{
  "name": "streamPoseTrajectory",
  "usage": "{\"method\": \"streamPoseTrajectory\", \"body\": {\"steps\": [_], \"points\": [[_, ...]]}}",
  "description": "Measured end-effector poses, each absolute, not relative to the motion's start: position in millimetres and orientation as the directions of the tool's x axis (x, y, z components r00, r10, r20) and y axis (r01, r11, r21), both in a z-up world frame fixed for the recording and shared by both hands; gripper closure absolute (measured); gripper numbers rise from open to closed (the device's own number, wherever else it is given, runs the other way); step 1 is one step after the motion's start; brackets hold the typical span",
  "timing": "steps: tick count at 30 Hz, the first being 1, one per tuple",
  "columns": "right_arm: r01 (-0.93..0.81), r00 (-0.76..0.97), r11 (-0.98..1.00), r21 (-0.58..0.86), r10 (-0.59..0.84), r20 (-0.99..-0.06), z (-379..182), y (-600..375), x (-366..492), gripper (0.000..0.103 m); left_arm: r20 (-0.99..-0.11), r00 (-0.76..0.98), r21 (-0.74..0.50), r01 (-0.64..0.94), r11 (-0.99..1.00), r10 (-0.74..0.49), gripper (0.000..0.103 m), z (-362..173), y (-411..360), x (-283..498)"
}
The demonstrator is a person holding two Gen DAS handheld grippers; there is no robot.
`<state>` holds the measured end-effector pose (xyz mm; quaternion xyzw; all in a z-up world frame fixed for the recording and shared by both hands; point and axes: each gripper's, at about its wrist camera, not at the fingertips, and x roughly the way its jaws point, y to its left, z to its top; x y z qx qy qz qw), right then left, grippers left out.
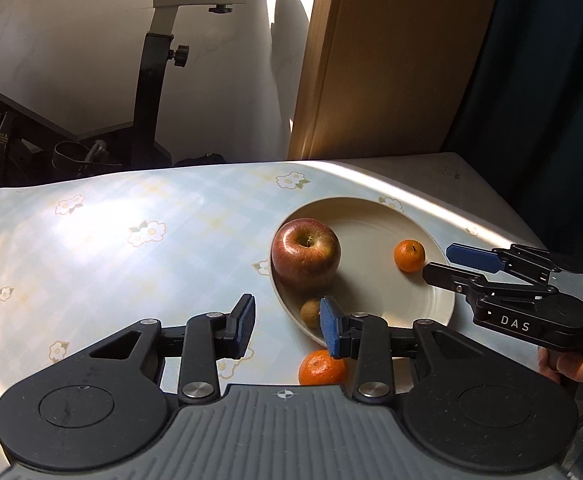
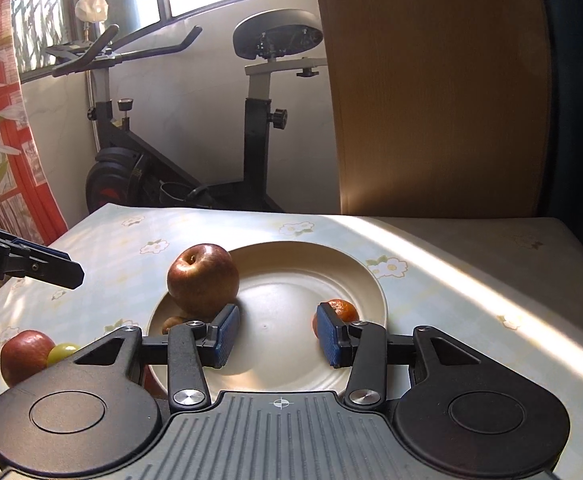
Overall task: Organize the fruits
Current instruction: 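Lower the tangerine and kiwi onto the plate and open both grippers, then withdraw the left gripper from the plate toward another red apple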
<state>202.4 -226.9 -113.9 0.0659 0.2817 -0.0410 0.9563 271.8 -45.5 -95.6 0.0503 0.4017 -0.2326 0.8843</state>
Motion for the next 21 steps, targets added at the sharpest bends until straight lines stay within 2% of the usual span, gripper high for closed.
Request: {"method": "streamPoseTrajectory", "body": {"steps": [9,21], "points": [[0.102,0.836,0.985,0.138,-0.01,-0.549,-112,-193,194,0.063,-0.736,0.595,-0.083,0.395,0.915,-0.323,0.065,-90,6,259],[0.091,0.819,0.983,0.159,0.017,-0.574,-109,-158,186,0.063,-0.734,0.599,-0.103,0.368,0.924,-0.32,0.065,-98,50,243]]}}
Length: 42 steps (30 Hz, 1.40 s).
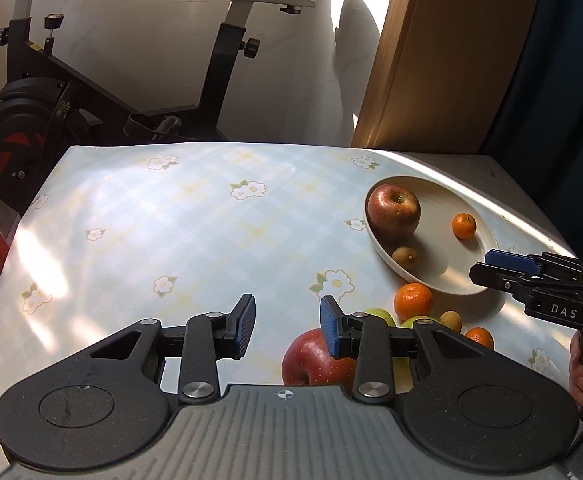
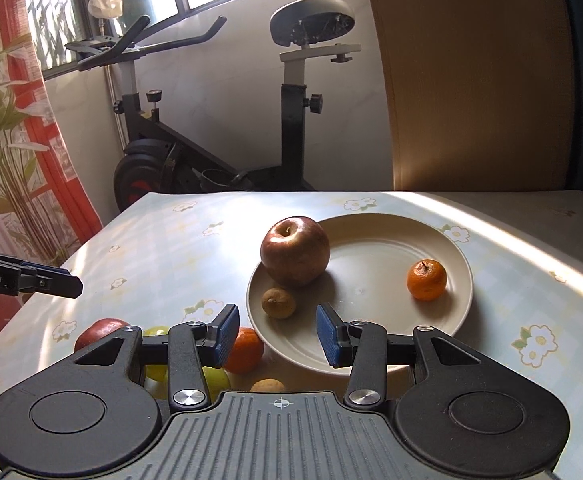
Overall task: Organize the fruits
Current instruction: 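Withdraw the left gripper from the plate toward another red apple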
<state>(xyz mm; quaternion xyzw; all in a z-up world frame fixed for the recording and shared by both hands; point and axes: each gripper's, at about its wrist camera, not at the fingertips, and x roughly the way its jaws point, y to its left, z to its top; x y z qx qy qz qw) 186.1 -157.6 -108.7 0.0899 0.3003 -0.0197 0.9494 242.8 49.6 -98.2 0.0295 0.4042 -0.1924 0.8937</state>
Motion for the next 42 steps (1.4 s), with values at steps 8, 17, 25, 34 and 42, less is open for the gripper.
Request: {"method": "streamPoseTrajectory", "body": {"steps": [8,17,25,34,42], "points": [[0.067,0.791,0.992,0.105,0.011,-0.612,-103,-125,189,0.063,-0.73,0.6,-0.129,0.349,0.928,-0.327,0.065,-105,76,238],[-0.134,0.758,0.99,-0.03,0.083,-0.647,-106,-47,200,0.06,-0.703,0.652,-0.107,0.299,0.948,-0.285,0.065,-95,128,233],[-0.239,0.726,0.964,-0.119,0.095,-0.682,-116,7,208,0.045,-0.706,0.653,-0.163,0.227,0.96,-0.274,0.066,-115,171,219],[-0.323,0.697,0.897,-0.303,0.009,-0.717,-136,44,224,0.044,-0.688,0.675,-0.188,0.188,0.964,-0.265,0.065,-127,195,205],[-0.359,0.681,0.839,-0.41,-0.065,-0.729,-151,57,233,0.043,-0.673,0.678,-0.235,0.184,0.954,-0.296,0.065,-131,198,202]]}}
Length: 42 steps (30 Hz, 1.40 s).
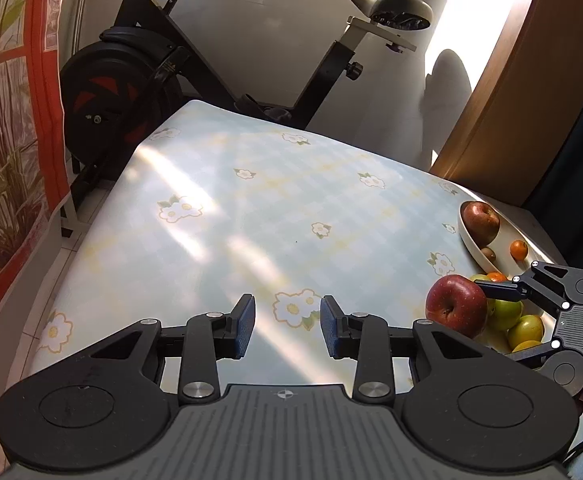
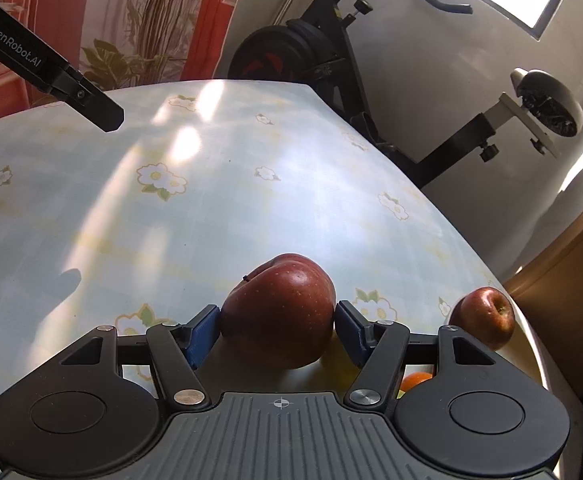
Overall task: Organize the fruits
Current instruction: 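Withdraw the left gripper from the plate toward another red apple, then close the left gripper on the second red apple and lift it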
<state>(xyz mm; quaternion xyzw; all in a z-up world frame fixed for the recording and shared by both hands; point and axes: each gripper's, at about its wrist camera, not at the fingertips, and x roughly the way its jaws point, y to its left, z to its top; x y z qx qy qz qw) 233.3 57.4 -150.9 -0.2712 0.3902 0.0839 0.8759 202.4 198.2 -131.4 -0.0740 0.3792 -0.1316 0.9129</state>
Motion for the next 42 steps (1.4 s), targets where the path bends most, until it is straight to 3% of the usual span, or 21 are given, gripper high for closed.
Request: {"method": "streamPoseTrajectory", "body": {"steps": [7,14,21,28,34,42], "points": [[-0.329,0.684,0.844,-0.424,-0.097,-0.723,-154,63,235,0.046,-0.674,0.669,-0.243,0.198,0.95,-0.312,0.066,-133,197,202],[-0.266,0.652,0.963,-0.043,0.147,-0.744,-142,41,235,0.046,-0.681,0.65,-0.27,0.206,0.941,-0.338,0.066,-132,197,202],[-0.191,0.656,0.973,0.132,0.227,-0.72,-145,14,225,0.046,-0.693,0.616,-0.288,0.24,0.927,-0.374,0.066,-132,183,208],[-0.157,0.675,0.978,0.14,0.21,-0.708,-147,-3,212,0.047,-0.701,0.58,-0.304,0.285,0.909,-0.416,0.066,-132,156,217],[-0.163,0.698,0.981,0.108,0.192,-0.69,-149,1,202,0.047,-0.694,0.504,-0.416,0.302,0.858,-0.514,0.066,-137,136,227],[-0.174,0.703,0.981,0.089,0.187,-0.686,-150,4,197,0.047,-0.681,0.437,-0.466,0.359,0.809,-0.587,0.066,-144,107,229]]}}
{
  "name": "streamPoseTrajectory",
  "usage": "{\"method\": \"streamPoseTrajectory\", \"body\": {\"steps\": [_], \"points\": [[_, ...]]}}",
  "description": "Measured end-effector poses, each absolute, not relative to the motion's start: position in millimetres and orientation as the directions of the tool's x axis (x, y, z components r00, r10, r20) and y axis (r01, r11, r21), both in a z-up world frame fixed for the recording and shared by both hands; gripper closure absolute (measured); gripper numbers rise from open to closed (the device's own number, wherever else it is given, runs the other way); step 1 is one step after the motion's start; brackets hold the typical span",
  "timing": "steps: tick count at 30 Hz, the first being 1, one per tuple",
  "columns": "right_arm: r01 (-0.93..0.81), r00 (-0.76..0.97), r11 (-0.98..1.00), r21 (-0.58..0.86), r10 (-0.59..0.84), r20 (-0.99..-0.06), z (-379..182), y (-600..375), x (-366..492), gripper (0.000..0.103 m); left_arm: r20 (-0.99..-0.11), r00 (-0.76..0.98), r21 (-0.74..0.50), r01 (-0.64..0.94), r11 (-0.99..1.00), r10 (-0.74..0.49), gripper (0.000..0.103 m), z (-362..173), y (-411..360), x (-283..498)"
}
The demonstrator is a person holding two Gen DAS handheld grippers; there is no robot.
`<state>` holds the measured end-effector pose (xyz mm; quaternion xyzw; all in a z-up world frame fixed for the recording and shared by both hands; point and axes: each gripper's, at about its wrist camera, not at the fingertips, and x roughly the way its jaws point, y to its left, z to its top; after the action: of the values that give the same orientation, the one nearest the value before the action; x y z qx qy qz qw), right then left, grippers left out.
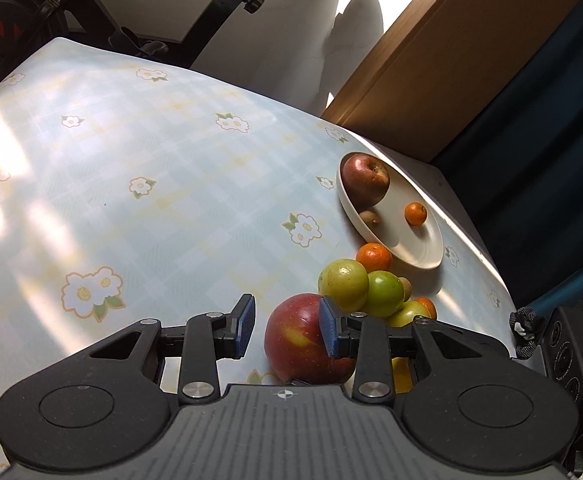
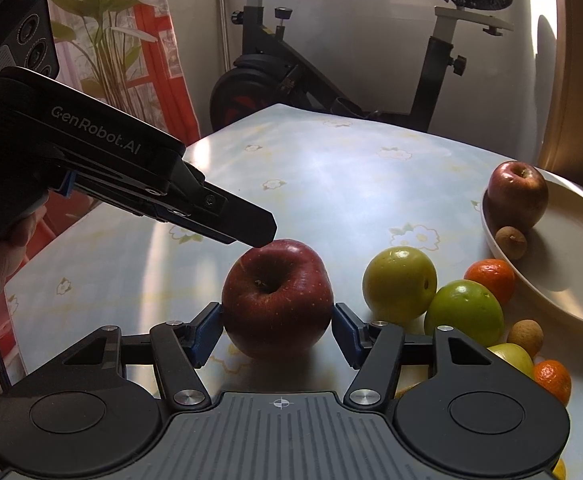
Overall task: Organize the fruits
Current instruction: 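Close the left gripper on the second red apple and lift it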
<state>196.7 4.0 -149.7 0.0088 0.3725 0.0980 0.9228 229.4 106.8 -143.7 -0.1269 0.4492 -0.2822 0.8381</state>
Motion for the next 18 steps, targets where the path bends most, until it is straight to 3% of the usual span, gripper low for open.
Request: {"method": "streamPoseTrajectory", "body": {"steps": [18], "points": [[-0.131,0.727,0.989,0.076,0.147,-0.67,-150,-2,196,0.047,-0.661,0.414,-0.522,0.345,0.78,-0.626,0.066,-164,89,241]]}}
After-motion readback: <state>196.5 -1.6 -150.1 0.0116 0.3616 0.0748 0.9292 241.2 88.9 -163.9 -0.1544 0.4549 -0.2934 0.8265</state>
